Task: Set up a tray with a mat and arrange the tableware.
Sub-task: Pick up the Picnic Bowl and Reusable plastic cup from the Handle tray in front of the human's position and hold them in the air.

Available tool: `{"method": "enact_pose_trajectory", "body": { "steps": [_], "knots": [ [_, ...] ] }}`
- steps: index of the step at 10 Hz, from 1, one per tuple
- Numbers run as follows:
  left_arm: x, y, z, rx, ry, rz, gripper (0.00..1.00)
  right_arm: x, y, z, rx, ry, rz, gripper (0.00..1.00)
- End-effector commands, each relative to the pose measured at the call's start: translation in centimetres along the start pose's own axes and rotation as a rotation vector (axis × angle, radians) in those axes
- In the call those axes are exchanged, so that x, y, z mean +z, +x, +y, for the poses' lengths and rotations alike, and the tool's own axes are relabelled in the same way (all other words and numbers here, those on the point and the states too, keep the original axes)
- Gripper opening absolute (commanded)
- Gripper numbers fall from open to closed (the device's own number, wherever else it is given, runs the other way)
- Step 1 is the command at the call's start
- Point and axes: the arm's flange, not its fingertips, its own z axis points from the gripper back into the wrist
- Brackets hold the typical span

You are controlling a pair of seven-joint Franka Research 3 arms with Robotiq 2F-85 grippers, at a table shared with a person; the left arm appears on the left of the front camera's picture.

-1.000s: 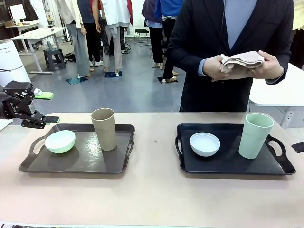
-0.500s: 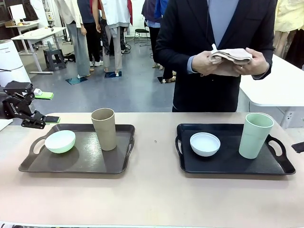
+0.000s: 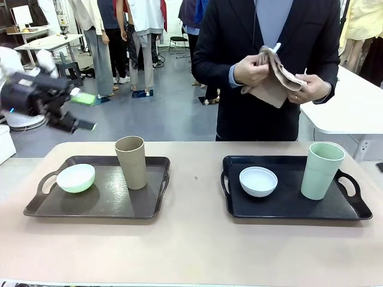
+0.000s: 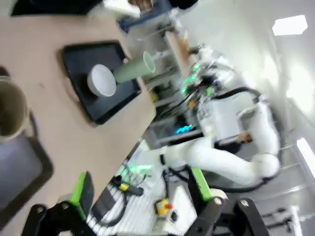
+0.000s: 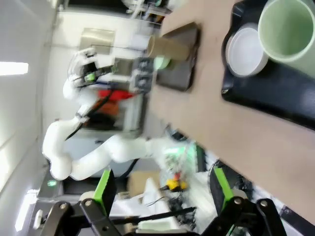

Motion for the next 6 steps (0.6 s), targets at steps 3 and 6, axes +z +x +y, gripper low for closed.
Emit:
{"method": "enact_pose_trajectory", "body": {
  "steps": [3,6],
  "knots": [
    [-10.9,6.4,-5.2,-0.386,0.406,0.340,1.00,2.5,3.1,2.1,0.445,-0.423,0.578,1.00],
    [-12.8,5.6,-7.3,-0.406,0.341,0.388,1.00,1.0,1.7,4.0,0.274,-0.322,0.427,1.00]
  ]
}}
